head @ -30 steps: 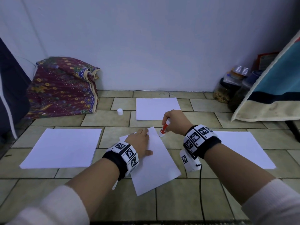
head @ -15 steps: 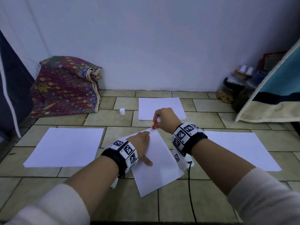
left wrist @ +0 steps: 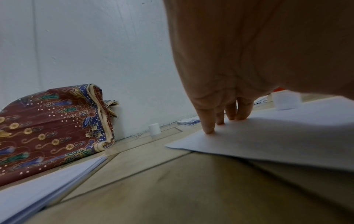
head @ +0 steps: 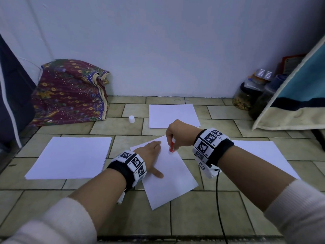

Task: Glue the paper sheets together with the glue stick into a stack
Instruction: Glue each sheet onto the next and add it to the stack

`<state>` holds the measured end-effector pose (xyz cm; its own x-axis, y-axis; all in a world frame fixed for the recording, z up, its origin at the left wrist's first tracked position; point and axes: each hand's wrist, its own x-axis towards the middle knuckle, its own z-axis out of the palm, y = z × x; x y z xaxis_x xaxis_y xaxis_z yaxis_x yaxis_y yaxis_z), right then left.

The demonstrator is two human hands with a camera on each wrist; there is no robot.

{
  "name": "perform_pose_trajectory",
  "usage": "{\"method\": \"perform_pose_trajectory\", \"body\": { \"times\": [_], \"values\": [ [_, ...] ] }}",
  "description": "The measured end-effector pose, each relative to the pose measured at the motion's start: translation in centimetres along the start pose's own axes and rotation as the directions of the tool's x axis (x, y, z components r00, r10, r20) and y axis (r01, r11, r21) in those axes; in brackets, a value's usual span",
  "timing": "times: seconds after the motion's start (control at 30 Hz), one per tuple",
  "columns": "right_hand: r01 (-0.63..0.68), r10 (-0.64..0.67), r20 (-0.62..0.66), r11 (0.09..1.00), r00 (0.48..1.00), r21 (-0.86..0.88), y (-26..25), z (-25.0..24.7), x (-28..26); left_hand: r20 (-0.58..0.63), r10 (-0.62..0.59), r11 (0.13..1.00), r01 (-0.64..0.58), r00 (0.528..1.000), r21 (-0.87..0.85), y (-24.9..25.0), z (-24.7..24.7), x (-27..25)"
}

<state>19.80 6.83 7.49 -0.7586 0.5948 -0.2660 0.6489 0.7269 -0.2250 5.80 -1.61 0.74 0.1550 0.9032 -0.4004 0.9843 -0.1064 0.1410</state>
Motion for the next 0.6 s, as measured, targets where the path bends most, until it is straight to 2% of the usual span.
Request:
{"method": "perform_pose_trajectory", "body": {
  "times": [0.27, 0.5, 0.6],
  "values": [
    [0.064, -0.060, 0.132, 0.998, 0.989, -0.027, -0.4, 0.7, -3.7, -0.012, 0.008, 1.000, -0.008, 1.000, -0.016, 0.0, 0.5, -0.3],
    [0.047, -0.049, 0.223, 0.999, 0.974, 0.014, 0.2, 1.6, -5.7, 0.023, 0.018, 1.000, -0.018, 1.000, -0.004, -0.1, 0.5, -0.1],
    [0.053, -0.058, 0.247, 0.998, 0.967, 0.028, 0.3, 1.8, -6.4, 0.074, 0.024, 0.999, -0.027, 0.997, 0.038, -0.3, 0.7, 0.3]
  ]
}}
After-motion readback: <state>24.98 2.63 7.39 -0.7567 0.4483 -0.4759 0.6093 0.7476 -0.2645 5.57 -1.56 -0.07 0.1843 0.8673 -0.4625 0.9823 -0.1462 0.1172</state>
